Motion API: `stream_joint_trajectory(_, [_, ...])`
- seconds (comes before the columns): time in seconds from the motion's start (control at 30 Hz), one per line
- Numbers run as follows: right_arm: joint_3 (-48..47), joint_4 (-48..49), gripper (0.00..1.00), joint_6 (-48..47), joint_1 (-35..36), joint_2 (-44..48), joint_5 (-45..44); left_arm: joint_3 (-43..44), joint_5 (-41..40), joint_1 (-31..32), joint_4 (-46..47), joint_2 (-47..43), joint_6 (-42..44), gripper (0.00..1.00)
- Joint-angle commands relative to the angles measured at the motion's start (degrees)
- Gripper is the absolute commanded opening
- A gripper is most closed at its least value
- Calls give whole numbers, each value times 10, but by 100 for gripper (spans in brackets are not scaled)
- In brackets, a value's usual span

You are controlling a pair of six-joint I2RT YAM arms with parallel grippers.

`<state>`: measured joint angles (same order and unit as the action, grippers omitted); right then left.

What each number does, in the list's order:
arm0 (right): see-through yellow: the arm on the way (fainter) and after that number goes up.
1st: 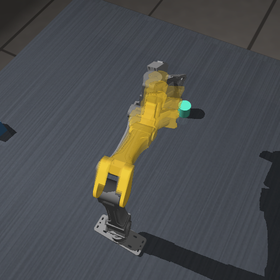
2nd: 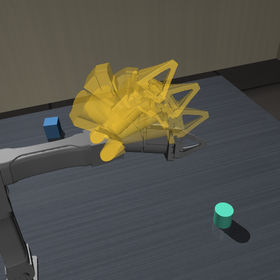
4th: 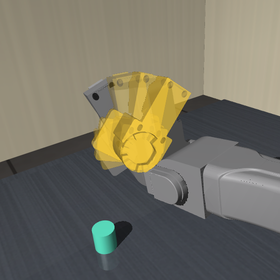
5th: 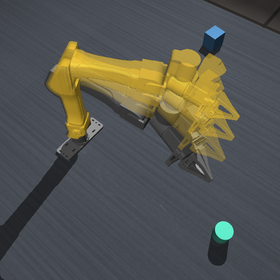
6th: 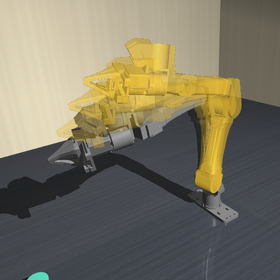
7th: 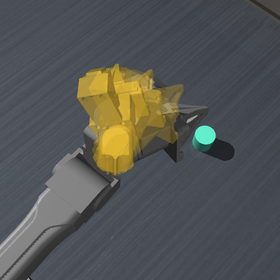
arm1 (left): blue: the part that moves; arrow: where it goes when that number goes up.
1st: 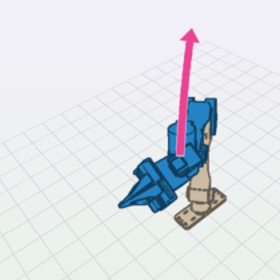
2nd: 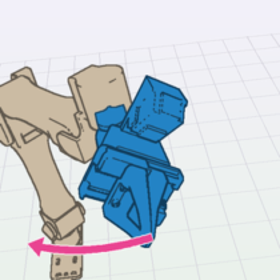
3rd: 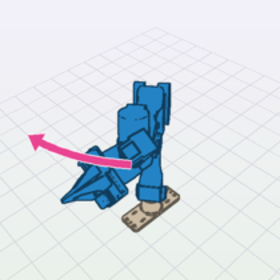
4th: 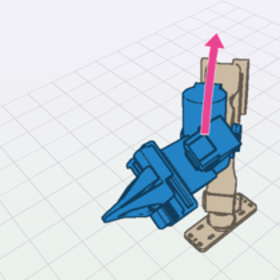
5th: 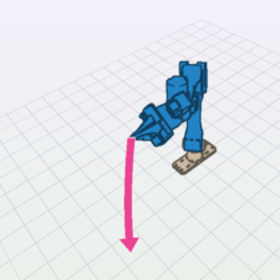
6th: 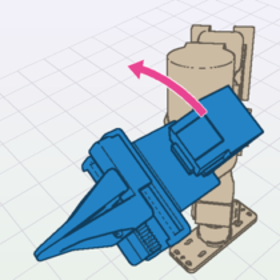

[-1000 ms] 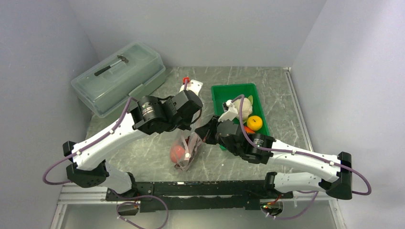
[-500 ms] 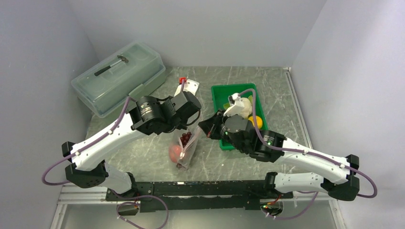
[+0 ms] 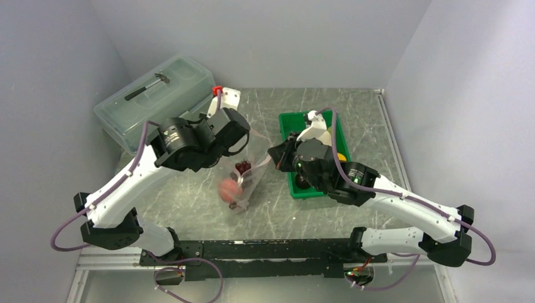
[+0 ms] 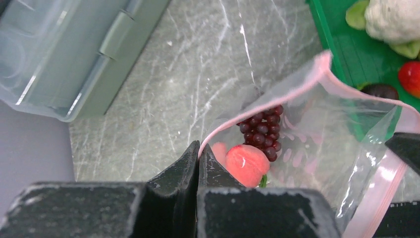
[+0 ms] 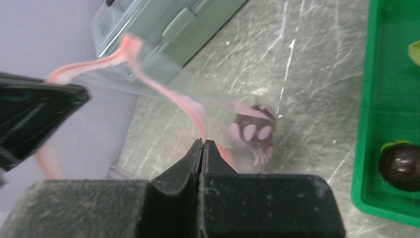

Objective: Place the food in the zip-top bag and seal the zipper
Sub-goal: Adjust the zipper food storage bag at the center of the board.

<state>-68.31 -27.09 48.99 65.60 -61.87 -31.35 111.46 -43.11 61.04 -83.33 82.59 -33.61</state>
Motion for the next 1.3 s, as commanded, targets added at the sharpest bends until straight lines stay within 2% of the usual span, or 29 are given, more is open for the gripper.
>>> stream_joint_trajectory(0.0, [-18, -3, 0, -38, -53, -5, 33, 56, -74, -17, -18, -7, 23, 5])
stream_joint_trajectory(0.17, [27, 29, 0, -46, -119, -19, 101, 58, -99, -36, -10, -1, 51, 5])
stream_joint_trajectory(0.27, [45, 66, 0, -41, -129, -49, 150, 48, -116, -49, -16, 10, 57, 0])
stream_joint_trajectory(0.37, [59, 95, 0, -32, -130, -78, 178, 26, -128, -57, -31, 31, 46, 0])
stream_joint_trajectory(0.53, [100, 111, 0, -20, -134, -109, 198, -44, -89, -58, -2, 74, 32, 0])
stream_joint_trajectory(0.7, [173, 106, 0, -15, -149, -57, 187, -76, -55, -58, 0, 113, 3, 0])
stream_joint_trajectory(0.9, [257, 103, 0, -1, -164, 5, 188, -109, 2, -57, 67, 125, 9, 0])
stream_joint_trajectory(1.03, [295, 102, 0, 3, -170, 36, 182, -100, 10, -56, 72, 129, 11, 0])
stream_joint_trajectory(1.27, [338, 139, 0, 11, -174, 34, 217, -75, 32, -56, 65, 125, 24, 0])
